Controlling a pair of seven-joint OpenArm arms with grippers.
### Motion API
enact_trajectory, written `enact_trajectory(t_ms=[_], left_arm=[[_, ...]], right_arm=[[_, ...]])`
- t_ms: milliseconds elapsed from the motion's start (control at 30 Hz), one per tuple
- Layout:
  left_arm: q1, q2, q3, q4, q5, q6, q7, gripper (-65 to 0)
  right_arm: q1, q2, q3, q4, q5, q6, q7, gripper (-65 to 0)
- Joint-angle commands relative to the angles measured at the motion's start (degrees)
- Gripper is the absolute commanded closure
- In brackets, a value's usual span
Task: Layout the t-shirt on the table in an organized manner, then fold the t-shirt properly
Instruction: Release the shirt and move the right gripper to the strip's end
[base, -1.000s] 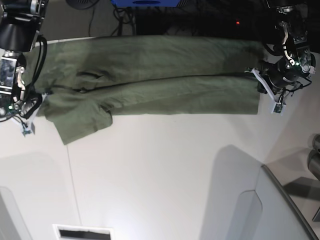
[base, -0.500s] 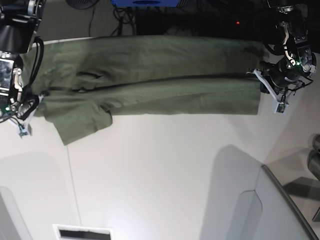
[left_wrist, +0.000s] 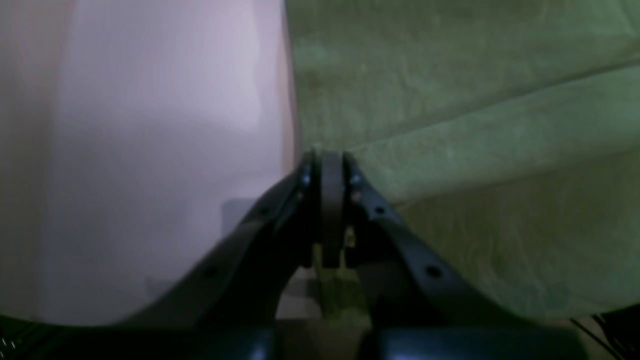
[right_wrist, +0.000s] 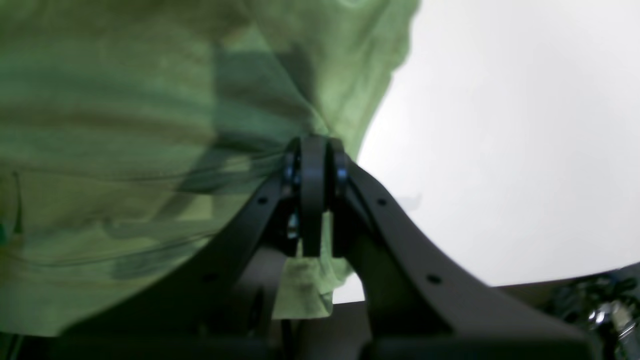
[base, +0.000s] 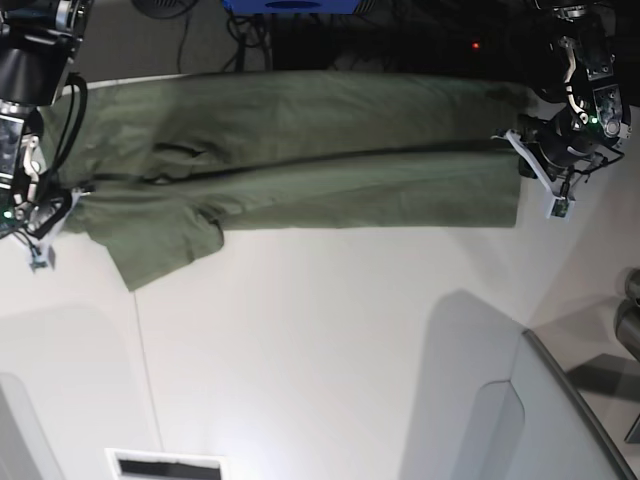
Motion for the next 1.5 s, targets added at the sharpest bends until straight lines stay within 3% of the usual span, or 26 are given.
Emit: enact_trajectory(t_ms=[0,467,533,667,833,933,1100,1200,1333,1467], left_arm=[[-0.5,-0.9,-0.4,0.9,-0.2,0.6,-0.8,0.0],[-0.7,-0.8,0.1,-2.4,-0.2,0.6,-0.9,0.0],[-0.7,-0.8,-0.3,-2.2,-0.3,0.6,-0.9,0.0],[-0.7,-0.8,-0.5,-1.9,-0.4,0.6,-0.9,0.0],[-0.7,-1.0,-0.5,-1.8,-0.4,0.6,-0.9,-40.2],[-0.7,-1.2,-1.1,-1.8,-0.9,0.6,-0.9,-58.4],[-2.4,-0.9,-10.5,-1.9,-2.1,0.4,-0.5,-59.9],[-2.6,-1.5,-15.1,-2.0,-5.7,0.2,-0.4,-59.9],[1.0,-3.0,-16.4,-1.9,-9.9,-6.5,-0.7,-59.2],[3.8,-2.9,-16.4,-1.6,-10.5,-11.5,-0.9,-54.6]], right_arm=[[1.0,1.0,0.5,0.6,-0.7,-0.2,0.1,0.0],[0.2,0.6,0.9,0.6,-0.7,-0.2,0.1,-0.9],[0.3,0.6,0.9,0.7,-0.7,-0.2,0.0,-5.9],[0.3,0.6,1.0,1.0,-0.7,-0.2,0.0,-21.8],[0.3,0.6,5.2,1.5,-0.7,-0.2,0.1,-45.8],[-0.1,0.6,8.1,5.4,-0.7,-0.2,0.0,-51.9],[-1.5,0.7,8.9,13.0,-0.5,0.1,0.1,-51.8],[0.6,1.0,4.9,13.3,-0.2,0.3,0.5,-51.9],[7.7,0.8,-2.5,5.4,2.0,4.2,2.6,-51.8],[15.8,0.5,-3.1,-8.2,2.2,6.9,6.0,-51.8]])
